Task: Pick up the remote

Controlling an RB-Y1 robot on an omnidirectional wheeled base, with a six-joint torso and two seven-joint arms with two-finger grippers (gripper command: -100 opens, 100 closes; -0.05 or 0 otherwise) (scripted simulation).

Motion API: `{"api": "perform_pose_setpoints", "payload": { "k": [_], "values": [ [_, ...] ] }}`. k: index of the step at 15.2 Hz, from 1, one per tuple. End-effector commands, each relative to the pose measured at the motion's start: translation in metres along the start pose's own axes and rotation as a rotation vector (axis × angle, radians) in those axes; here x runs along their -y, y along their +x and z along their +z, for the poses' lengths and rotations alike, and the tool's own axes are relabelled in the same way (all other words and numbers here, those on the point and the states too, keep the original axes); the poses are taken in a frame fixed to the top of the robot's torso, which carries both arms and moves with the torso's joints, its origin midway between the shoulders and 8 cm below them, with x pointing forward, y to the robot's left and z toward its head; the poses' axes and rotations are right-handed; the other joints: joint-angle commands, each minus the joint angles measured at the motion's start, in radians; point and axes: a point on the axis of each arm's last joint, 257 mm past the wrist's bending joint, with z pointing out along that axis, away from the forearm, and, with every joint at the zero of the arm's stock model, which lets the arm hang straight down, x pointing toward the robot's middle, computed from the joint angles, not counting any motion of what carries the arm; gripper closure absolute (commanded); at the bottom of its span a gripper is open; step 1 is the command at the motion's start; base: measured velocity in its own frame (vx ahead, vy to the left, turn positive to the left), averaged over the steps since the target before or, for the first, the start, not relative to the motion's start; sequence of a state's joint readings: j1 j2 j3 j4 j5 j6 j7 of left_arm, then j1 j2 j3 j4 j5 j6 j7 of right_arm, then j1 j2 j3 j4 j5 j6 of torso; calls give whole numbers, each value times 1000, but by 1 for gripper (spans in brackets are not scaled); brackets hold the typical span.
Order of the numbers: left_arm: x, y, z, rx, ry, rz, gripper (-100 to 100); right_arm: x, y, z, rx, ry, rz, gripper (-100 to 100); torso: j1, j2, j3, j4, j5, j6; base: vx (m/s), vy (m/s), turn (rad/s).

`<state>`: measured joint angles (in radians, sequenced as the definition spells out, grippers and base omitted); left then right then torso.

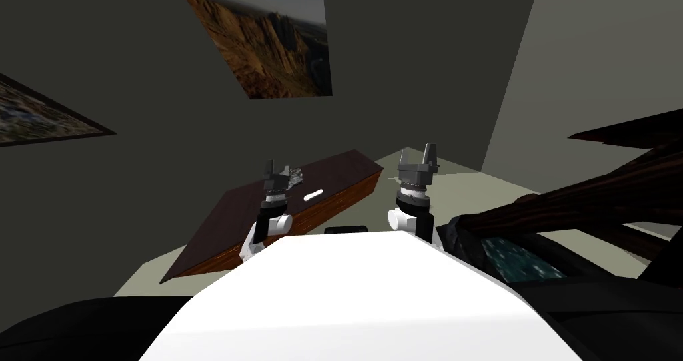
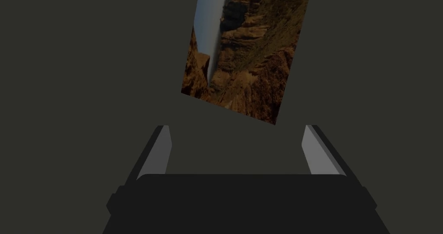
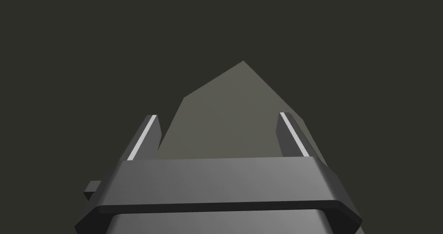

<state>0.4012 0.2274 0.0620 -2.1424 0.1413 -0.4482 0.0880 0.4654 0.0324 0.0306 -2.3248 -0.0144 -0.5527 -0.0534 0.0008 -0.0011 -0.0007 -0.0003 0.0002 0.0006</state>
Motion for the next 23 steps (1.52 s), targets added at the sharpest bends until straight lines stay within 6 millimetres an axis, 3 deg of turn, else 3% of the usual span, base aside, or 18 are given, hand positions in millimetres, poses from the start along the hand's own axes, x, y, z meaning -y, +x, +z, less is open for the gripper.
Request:
{"api": "perform_pose_setpoints", "payload": {
  "k": [1, 2, 3, 4, 5, 7, 8, 11, 12, 13, 17, 18, 23],
  "values": [
    [-18, -3, 0, -4, -60, -3, -100, 0, 0, 0, 0, 0, 0, 0, 0, 0, 0, 0, 0, 0, 7, 4, -115],
    [-18, -3, 0, -4, -61, -3, -100, 0, 0, 0, 0, 0, 0, 0, 0, 0, 0, 0, 0, 0, 5, 5, -19],
    [-39, -9, -1, -7, -119, -5, -100, 0, 0, 0, 0, 0, 0, 0, 0, 0, 0, 0, 0, -1, 5, 1, -90],
    [-40, -9, -1, -7, -125, -5, -100, 0, 0, 0, 0, 0, 0, 0, 0, 0, 0, 0, 0, 0, 5, 2, -103],
    [-58, -15, -2, -7, -170, -8, -100, 0, 0, 0, 0, 0, 0, 0, 0, 0, 0, 0, 0, 0, 7, 2, -123],
    [-63, -16, -3, -5, -192, -8, -100, 0, 0, 0, 0, 0, 0, 0, 0, 0, 0, 0, 0, 0, 7, 4, -83],
    [-82, -24, -4, -1, -243, -12, -100, 0, 0, 0, 0, 0, 0, 0, 0, 0, 0, 0, 0, 0, 6, 1, -110],
    [-110, -34, -10, 11, -331, -15, -100, 0, 0, 0, 0, 0, 0, 0, 0, 0, 0, 0, 0, 0, 8, 4, -143],
    [-111, -34, -10, 12, -335, -15, -100, 0, 0, 0, 0, 0, 0, 0, 0, 0, 0, 0, 0, 0, 6, 6, -32],
    [-131, -45, -14, 23, -391, -20, -100, 0, 0, 0, 0, 0, 0, 0, 0, 0, 0, 0, 0, -1, 8, 2, -126],
    [-159, -57, -24, 45, -486, -25, -100, 0, 0, 0, 0, 0, 0, 0, 0, 0, 0, 0, 0, 0, 8, 5, -114],
    [-175, -69, -28, 62, -529, -32, -100, 0, 0, 0, 0, 0, 0, 0, 0, 0, 0, 0, 0, -1, 9, 2, -126],
    [-205, -84, -44, 94, -641, -39, -100, 0, 0, 0, 0, 0, 0, 0, 0, 0, 0, 0, 0, 0, 8, 5, -98]
  ]
}}
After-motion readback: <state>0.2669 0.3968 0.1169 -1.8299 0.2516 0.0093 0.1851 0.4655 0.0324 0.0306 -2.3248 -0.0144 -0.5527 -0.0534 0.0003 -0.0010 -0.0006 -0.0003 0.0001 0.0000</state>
